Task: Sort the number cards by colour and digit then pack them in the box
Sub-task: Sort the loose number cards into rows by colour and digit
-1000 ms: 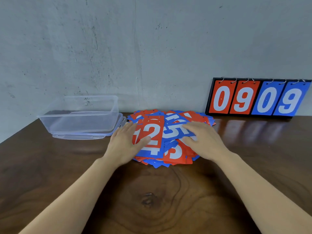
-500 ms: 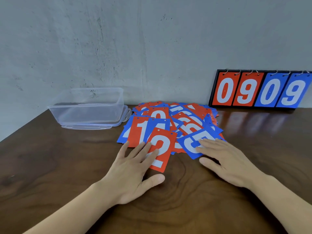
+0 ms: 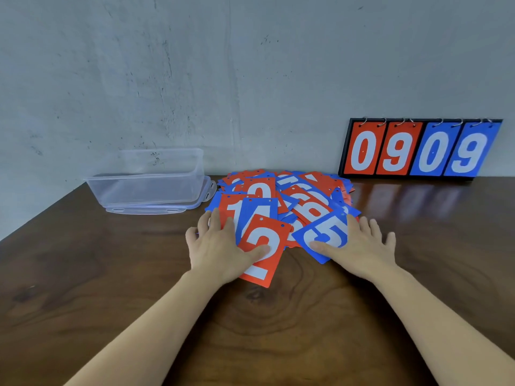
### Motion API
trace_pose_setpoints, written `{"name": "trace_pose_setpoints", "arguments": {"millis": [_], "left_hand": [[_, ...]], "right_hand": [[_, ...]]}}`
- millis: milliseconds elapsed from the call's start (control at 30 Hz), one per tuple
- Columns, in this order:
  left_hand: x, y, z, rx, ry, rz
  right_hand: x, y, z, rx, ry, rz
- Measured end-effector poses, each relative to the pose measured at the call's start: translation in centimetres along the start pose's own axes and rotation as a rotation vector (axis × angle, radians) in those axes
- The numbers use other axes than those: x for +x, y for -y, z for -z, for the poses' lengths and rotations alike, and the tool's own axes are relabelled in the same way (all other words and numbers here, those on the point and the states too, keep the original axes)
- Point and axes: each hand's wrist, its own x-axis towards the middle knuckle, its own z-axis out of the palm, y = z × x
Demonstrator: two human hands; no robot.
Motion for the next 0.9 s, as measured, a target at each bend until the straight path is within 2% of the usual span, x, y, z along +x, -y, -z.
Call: {"name": "trace_pose_setpoints", "arguments": {"millis": [133,267,500,567,700,800,900], "left_hand": [[-0.5,0.9,0.8,-0.01,0.054,-0.005],[0.1,0.3,1.6,-0.128,0.109,0.06],[0.9,-0.9,2.0,-0.304,0.195,0.214],[0.7,-1.0,1.8,-0.368,0.152,0.229],[-0.1,0.1,1.3,-0.632,0.012,0.252],[-0.2,2.6,2.1,-0.975,-0.099,0.385],[-1.2,5.6,3.3,-1.11,-0.185,0.479]], "right_hand": [[-0.2,-2.3,0.7,0.145,0.03,0.16],[-0.7,-2.6,1.4,0.279,0.007,0.234],[-1.7,1.7,0.4,0.27,-0.205,0.331],[-2.1,4.0,0.4,0.329,-0.25,0.324],[-1.7,8.2,0.1,0.455,-0.209,0.282],[-0.9,10.3,-0.1,0.276,-0.144,0.262],[-0.8,11.5,-0.9,0.125,-0.055,0.219]]}}
